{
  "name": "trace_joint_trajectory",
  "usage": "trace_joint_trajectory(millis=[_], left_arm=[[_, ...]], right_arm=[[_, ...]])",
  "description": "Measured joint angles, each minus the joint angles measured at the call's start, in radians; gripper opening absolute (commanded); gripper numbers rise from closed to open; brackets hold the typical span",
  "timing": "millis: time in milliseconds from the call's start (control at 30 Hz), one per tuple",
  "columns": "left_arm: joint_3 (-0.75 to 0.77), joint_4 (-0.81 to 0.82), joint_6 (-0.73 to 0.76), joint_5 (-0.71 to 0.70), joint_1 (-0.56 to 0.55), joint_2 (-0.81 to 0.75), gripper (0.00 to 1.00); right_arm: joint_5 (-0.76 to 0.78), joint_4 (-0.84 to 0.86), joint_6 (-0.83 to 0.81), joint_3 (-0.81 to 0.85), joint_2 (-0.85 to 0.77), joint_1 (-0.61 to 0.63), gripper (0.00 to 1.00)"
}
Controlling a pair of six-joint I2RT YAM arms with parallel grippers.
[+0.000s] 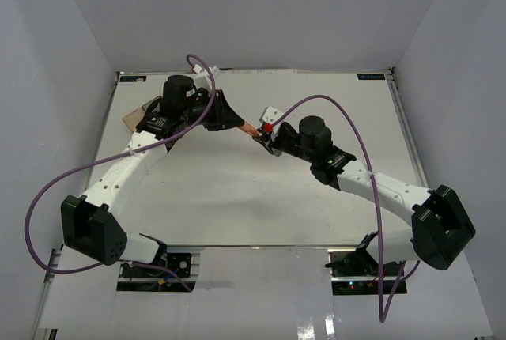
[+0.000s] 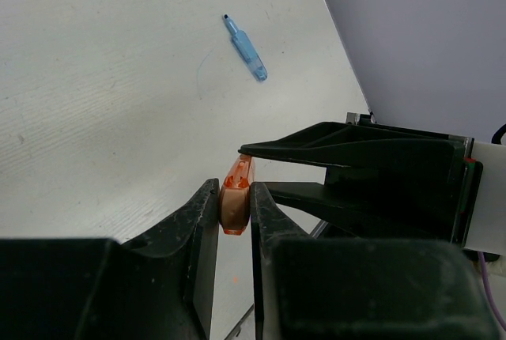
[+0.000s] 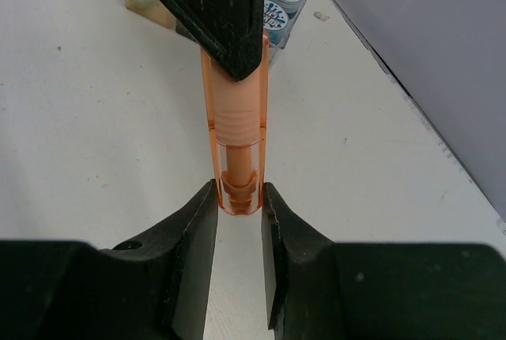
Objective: Sort the stationery into containers
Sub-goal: Close the pen cap on the pen.
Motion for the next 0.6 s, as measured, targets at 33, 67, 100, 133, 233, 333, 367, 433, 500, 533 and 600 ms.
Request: trace_joint_trajectory(millis=[33, 67, 100, 133, 233, 333, 367, 433, 500, 533, 600], left_arm=[[0.0, 0.002, 0.0, 0.0, 0.0, 0.001, 0.0], [0.0, 0.003, 0.0, 0.002, 0.0, 0.002, 0.0], [0.0, 0.006, 0.0, 0.003, 0.0, 0.004, 0.0], [0.0, 0.008, 0.0, 0.005, 0.0, 0.006, 0.0], [-0.001, 0.016, 0.001, 0.013, 0.0, 0.011, 0.0], [-0.002, 0.023, 0.005, 0.016, 0.0, 0.014, 0.0], [-0.003, 0.025, 0.008, 0.017, 0.0, 0.014, 0.0], [-0.008, 0.031, 0.013, 0.02, 0.0, 0.014, 0.0], [-0.014, 0.035, 0.018, 0.024, 0.0, 0.014, 0.0], [-0.015, 0.035, 0.019, 0.026, 0.0, 0.014, 0.0], [-0.016, 0.036, 0.02, 0.029, 0.0, 0.014, 0.0]], right_arm=[[0.001, -0.002, -0.002, 0.001, 0.0, 0.0, 0.11], [0.002, -0.007, -0.003, 0.003, 0.0, 0.0, 0.11], [0.003, -0.016, -0.006, 0.008, 0.0, 0.0, 0.11], [0.005, -0.024, -0.008, 0.013, 0.0, 0.0, 0.11], [0.007, -0.043, -0.02, 0.024, 0.0, -0.001, 0.11], [0.012, -0.045, -0.026, 0.025, 0.0, -0.001, 0.11], [0.013, -0.046, -0.027, 0.025, 0.0, -0.001, 0.11], [0.014, -0.051, -0.029, 0.026, 0.0, -0.001, 0.11], [0.014, -0.071, -0.03, 0.033, 0.0, -0.001, 0.11], [0.014, -0.077, -0.031, 0.035, 0.0, -0.001, 0.11], [0.013, -0.089, -0.033, 0.042, 0.0, -0.001, 0.11]])
